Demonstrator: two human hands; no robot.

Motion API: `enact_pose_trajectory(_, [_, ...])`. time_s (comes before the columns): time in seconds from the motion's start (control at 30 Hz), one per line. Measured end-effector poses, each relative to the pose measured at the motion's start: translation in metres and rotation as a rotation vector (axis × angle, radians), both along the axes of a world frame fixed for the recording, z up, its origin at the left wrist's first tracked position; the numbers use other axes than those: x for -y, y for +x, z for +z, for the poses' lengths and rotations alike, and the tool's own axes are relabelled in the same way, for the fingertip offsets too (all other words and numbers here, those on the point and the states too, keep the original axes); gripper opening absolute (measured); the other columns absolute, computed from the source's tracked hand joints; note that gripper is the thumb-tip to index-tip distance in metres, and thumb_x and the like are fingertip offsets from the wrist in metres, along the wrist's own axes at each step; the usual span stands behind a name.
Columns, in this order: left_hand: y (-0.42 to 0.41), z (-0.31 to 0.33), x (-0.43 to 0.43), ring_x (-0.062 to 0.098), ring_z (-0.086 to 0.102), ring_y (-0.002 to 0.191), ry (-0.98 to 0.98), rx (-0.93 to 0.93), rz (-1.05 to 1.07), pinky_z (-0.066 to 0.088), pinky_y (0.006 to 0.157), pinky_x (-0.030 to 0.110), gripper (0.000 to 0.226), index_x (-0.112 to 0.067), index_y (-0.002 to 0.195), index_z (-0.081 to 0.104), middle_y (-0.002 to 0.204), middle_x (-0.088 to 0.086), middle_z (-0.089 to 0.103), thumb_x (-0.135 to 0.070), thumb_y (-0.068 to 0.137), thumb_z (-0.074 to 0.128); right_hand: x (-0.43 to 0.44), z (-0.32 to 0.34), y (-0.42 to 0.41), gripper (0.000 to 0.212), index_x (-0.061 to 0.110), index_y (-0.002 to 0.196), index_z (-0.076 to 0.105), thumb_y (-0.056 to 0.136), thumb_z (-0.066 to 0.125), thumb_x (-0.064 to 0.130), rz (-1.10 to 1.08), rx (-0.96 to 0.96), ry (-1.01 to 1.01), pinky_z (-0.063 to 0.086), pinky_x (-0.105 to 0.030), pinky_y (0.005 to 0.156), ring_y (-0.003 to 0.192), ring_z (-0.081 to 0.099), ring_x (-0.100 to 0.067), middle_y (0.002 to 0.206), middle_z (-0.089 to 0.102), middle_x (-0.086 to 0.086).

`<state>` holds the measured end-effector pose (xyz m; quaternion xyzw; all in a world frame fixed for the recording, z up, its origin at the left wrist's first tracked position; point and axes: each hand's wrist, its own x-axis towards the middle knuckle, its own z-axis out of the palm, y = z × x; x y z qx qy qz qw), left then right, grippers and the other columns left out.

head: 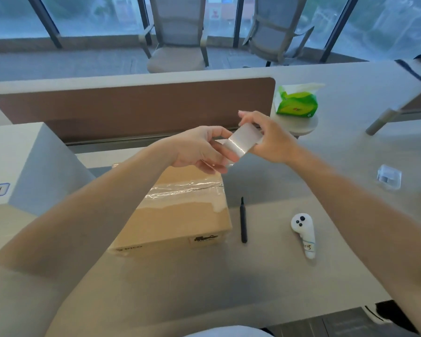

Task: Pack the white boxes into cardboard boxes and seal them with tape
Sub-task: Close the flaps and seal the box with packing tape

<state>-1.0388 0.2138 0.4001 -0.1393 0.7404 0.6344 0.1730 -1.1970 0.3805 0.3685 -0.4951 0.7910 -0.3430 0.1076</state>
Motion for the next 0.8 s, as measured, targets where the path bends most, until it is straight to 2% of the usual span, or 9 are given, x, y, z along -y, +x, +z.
enact_pose_trajectory(0.07, [-0.010, 0.001, -0.009, 0.025, 0.074, 0.084, -0.072, 0.038, -0.048, 0.058, 0.069, 0.033, 0.048, -0.025, 0.126, 0.058, 0.112, 0.002, 0.075, 0.005, 0.089, 0.067, -0.014, 0.005, -0.012, 0.046, 0.024, 0.111, 0.058, 0.070, 0.079, 0.020, 0.016, -0.108, 0.121, 0.051, -0.041, 0.086, 0.104, 0.061, -0.020, 0.114, 0.065, -0.002])
enact_pose_trajectory(0.13, [-0.023, 0.002, -0.018, 0.023, 0.075, 0.082, -0.157, 0.070, -0.045, 0.059, 0.069, 0.032, 0.054, -0.030, 0.131, 0.058, 0.105, 0.000, 0.077, 0.004, 0.090, 0.067, -0.032, 0.011, -0.020, 0.035, 0.020, 0.094, 0.056, 0.065, 0.077, 0.021, 0.026, -0.252, 0.220, 0.042, -0.032, 0.067, 0.086, 0.054, -0.021, 0.089, 0.060, -0.002])
enact_pose_trajectory(0.17, [-0.030, 0.002, -0.022, 0.021, 0.075, 0.080, -0.198, 0.077, -0.026, 0.059, 0.067, 0.030, 0.057, -0.032, 0.132, 0.057, 0.101, -0.001, 0.077, 0.003, 0.089, 0.068, -0.042, 0.013, -0.023, 0.032, 0.017, 0.087, 0.053, 0.064, 0.076, 0.019, 0.027, -0.296, 0.229, 0.035, -0.028, 0.061, 0.081, 0.050, -0.023, 0.083, 0.057, -0.003])
enact_pose_trajectory(0.23, [-0.047, 0.003, -0.030, 0.016, 0.075, 0.074, -0.307, 0.061, 0.037, 0.058, 0.064, 0.026, 0.051, -0.030, 0.130, 0.061, 0.096, -0.001, 0.077, -0.005, 0.087, 0.075, -0.065, 0.014, -0.027, 0.030, 0.016, 0.080, 0.049, 0.063, 0.074, 0.018, -0.034, -0.301, 0.178, 0.035, -0.028, 0.055, 0.076, 0.051, -0.027, 0.078, 0.056, -0.005])
enact_pose_trajectory(0.3, [-0.064, 0.004, -0.037, 0.011, 0.073, 0.072, -0.344, 0.043, 0.135, 0.060, 0.072, 0.026, 0.044, -0.024, 0.123, 0.065, 0.095, 0.000, 0.077, -0.017, 0.083, 0.082, -0.086, 0.009, -0.033, 0.030, 0.016, 0.081, 0.051, 0.064, 0.076, 0.020, -0.168, -0.233, 0.068, 0.038, -0.034, 0.055, 0.071, 0.053, -0.029, 0.076, 0.057, -0.005])
enact_pose_trajectory(0.4, [-0.097, 0.006, -0.053, 0.008, 0.074, 0.079, -0.349, 0.079, 0.220, 0.062, 0.080, 0.031, 0.036, -0.025, 0.110, 0.070, 0.097, -0.001, 0.075, -0.021, 0.078, 0.086, -0.111, -0.012, -0.039, 0.043, 0.019, 0.085, 0.048, 0.066, 0.084, 0.028, -0.309, -0.149, -0.048, 0.031, -0.030, 0.060, 0.071, 0.049, -0.025, 0.080, 0.056, -0.002])
enact_pose_trajectory(0.53, [-0.145, 0.012, -0.078, 0.012, 0.070, 0.090, -0.691, 0.103, 0.077, 0.055, 0.075, 0.030, 0.020, -0.024, 0.096, 0.075, 0.093, -0.002, 0.074, -0.027, 0.079, 0.084, -0.132, -0.041, -0.049, 0.055, 0.019, 0.089, 0.044, 0.065, 0.086, 0.044, -0.424, -0.098, -0.074, 0.030, -0.028, 0.064, 0.076, 0.051, -0.028, 0.082, 0.057, -0.005])
enact_pose_trajectory(0.6, [-0.167, 0.017, -0.084, 0.010, 0.070, 0.088, -0.762, 0.137, 0.007, 0.055, 0.081, 0.031, 0.017, -0.024, 0.089, 0.077, 0.088, -0.004, 0.076, -0.032, 0.077, 0.085, -0.142, -0.051, -0.061, 0.058, 0.015, 0.090, 0.047, 0.064, 0.085, 0.050, -0.502, -0.077, -0.072, 0.032, -0.030, 0.064, 0.078, 0.055, -0.031, 0.083, 0.060, -0.009])
enact_pose_trajectory(0.8, [-0.221, 0.026, -0.091, 0.008, 0.071, 0.097, -0.636, 0.231, -0.030, 0.054, 0.092, 0.033, 0.014, -0.021, 0.093, 0.079, 0.088, -0.010, 0.078, -0.029, 0.082, 0.081, -0.154, -0.077, -0.071, 0.061, 0.015, 0.085, 0.044, 0.066, 0.076, 0.063, -0.665, -0.068, -0.159, 0.046, -0.043, 0.072, 0.072, 0.058, -0.033, 0.073, 0.057, -0.006])
